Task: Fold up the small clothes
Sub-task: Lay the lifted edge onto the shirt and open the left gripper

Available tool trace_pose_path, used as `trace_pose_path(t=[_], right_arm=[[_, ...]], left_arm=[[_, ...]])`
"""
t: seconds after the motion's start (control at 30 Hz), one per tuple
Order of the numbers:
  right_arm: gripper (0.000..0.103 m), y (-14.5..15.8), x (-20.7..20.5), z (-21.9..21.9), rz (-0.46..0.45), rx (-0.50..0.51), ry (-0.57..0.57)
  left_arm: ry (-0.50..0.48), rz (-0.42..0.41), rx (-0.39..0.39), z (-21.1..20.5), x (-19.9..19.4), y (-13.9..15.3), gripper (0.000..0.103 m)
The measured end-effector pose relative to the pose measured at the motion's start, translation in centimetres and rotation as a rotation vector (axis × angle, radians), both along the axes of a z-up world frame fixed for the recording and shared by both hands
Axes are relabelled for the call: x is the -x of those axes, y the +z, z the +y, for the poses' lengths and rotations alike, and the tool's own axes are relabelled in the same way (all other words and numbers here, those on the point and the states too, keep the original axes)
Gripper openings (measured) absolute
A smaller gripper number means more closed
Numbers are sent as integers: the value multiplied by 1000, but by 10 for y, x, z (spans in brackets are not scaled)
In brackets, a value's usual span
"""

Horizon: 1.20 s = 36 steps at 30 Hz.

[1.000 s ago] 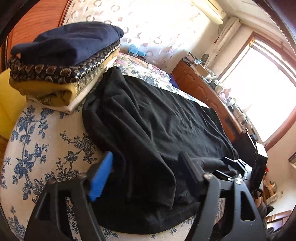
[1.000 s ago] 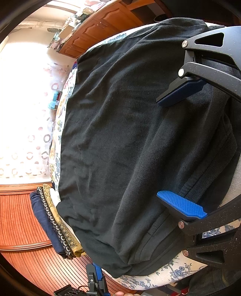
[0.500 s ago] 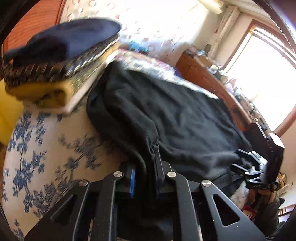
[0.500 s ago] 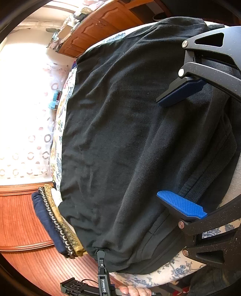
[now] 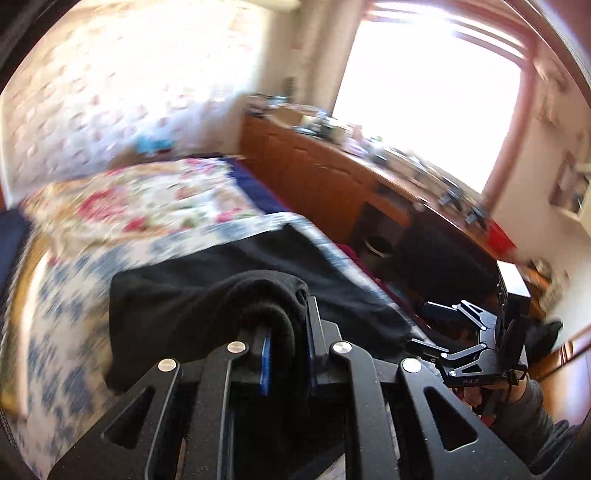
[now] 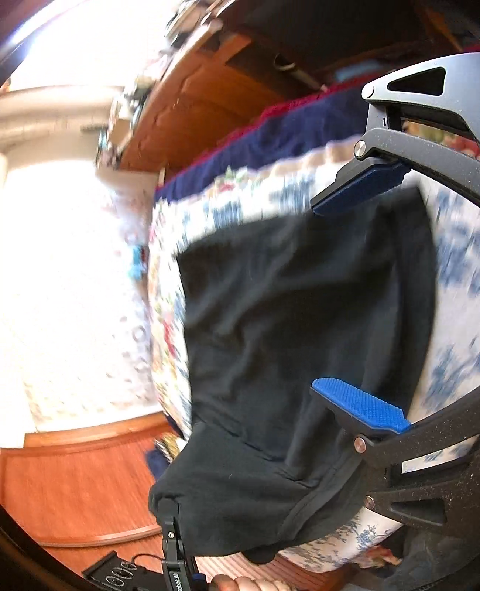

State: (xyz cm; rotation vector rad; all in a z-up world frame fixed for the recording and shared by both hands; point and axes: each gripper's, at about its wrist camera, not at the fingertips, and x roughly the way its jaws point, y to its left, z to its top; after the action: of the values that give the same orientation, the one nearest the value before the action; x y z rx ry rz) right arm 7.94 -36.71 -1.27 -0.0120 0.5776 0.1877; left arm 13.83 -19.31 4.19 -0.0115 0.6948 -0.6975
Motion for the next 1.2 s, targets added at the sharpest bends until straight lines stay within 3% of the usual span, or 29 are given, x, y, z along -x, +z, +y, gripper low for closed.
trace_pose_path(t=[0.1,0.17,0.23,0.4,0.47,0.5,0.53,0.73,0.93,1.2], right_arm=[[90,9,15,-24,-27,-14,-54],[90,11,22,-36,-36,-27,-75],[90,11,27,-41,-37,-32,-82],[90,3,26,-40,-23,-23,-82],[90,2,19,-38,-16,-23,-74],[90,5,18,-38,-15,-23,-72],[90,5,15,-38,-13,-24,-70],[90,8,8,-33,-19,-31,-59],[90,8,6,-31,-27,-19,-54],[90,6,1,-22,-22,-10,-25]], left_arm=[[-82,27,-42,-49,-5,3,16],[-118,32,-95,-65,-5,1,24],[-149,22,-124,-71,-3,-4,47],[-166,33,-160,-68,-4,-12,51],[-162,43,-148,-67,-4,-11,61],[-169,51,-136,-66,-4,-9,76],[-185,59,-131,-66,-4,-8,80],[-212,68,-190,-64,3,-7,81],[-254,139,-339,-64,-3,-43,81],[-214,169,-319,-27,5,-60,81]])
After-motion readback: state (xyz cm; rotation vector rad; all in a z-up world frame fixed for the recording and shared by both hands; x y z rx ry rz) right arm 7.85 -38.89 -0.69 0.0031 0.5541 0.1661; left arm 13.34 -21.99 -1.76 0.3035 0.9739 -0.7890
